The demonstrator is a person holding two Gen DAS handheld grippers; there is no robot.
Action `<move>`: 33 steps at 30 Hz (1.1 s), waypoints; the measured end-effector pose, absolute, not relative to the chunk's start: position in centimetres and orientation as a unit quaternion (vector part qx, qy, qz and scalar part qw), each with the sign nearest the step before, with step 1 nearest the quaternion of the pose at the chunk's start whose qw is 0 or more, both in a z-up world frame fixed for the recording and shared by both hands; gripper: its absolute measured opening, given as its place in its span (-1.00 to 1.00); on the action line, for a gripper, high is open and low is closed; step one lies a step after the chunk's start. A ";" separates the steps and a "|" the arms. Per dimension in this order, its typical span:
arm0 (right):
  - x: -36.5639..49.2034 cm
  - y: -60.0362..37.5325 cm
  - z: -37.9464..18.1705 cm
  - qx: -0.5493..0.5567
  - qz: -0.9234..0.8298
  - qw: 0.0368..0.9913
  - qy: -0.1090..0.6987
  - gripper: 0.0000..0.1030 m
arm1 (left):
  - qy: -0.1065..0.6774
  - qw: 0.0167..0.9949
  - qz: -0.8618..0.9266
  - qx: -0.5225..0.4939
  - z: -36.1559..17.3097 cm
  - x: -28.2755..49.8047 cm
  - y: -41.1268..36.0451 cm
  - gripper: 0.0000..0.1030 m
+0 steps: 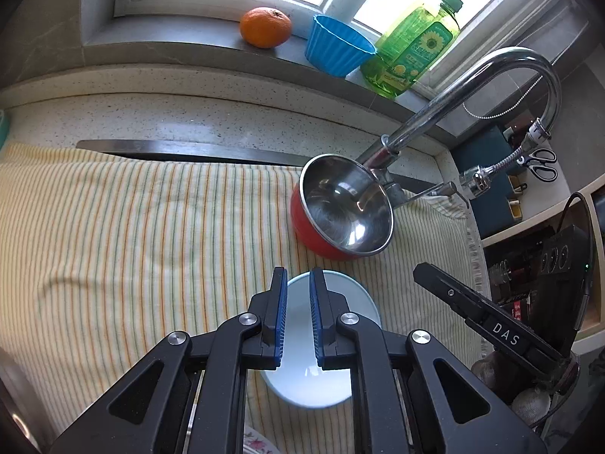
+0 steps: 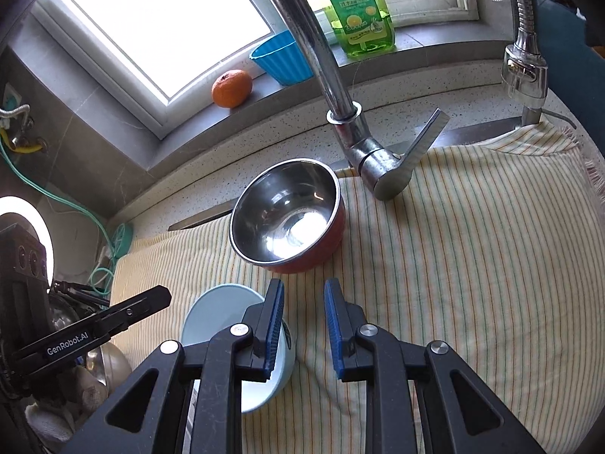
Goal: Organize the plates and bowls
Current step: 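Open the right gripper and move it to the red-bottomed steel bowl, then close the right gripper on the red-bottomed bowl rim and lift it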
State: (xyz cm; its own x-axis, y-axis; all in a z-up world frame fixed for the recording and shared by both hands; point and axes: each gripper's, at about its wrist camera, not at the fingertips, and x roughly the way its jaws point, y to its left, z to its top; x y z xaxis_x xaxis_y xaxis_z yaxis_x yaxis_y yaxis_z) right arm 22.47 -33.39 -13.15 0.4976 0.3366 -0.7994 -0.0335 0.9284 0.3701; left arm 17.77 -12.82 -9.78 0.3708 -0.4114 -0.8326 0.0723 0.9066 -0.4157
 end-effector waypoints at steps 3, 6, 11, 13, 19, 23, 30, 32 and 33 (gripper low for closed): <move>23.6 -33.6 -13.1 0.163 0.102 0.854 0.483 -0.61 | 0.546 0.808 -0.152 -0.162 -10.2 19.2 -13.3 -0.80; 24.7 -33.9 -13.5 0.177 0.094 0.852 0.483 -0.61 | 0.551 0.804 -0.149 -0.164 -10.8 20.7 -13.8 -0.61; 26.4 -34.5 -14.7 0.204 0.086 0.843 0.491 -0.61 | 0.565 0.793 -0.147 -0.174 -12.2 22.9 -14.1 -0.61; 27.0 -34.8 -15.2 0.212 0.083 0.839 0.495 -0.61 | 0.568 0.793 -0.143 -0.170 -12.5 23.5 -14.4 -0.61; 28.0 -35.4 -16.0 0.223 0.080 0.833 0.500 -0.61 | 0.570 0.793 -0.140 -0.161 -13.3 24.8 -14.6 -0.61; 28.5 -35.5 -16.5 0.238 0.084 0.826 0.504 -0.61 | 0.573 0.792 -0.139 -0.159 -13.9 25.5 -14.5 -0.61; 29.4 -35.4 -17.0 0.245 0.081 0.821 0.509 -0.61 | 0.574 0.792 -0.139 -0.154 -14.5 26.4 -14.6 -0.61; 29.6 -35.3 -17.1 0.240 0.080 0.820 0.513 -0.61 | 0.574 0.792 -0.138 -0.154 -14.6 26.5 -14.6 -0.61; 29.7 -35.3 -17.2 0.239 0.079 0.820 0.514 -0.61 | 0.574 0.792 -0.139 -0.155 -14.7 26.5 -14.6 -0.62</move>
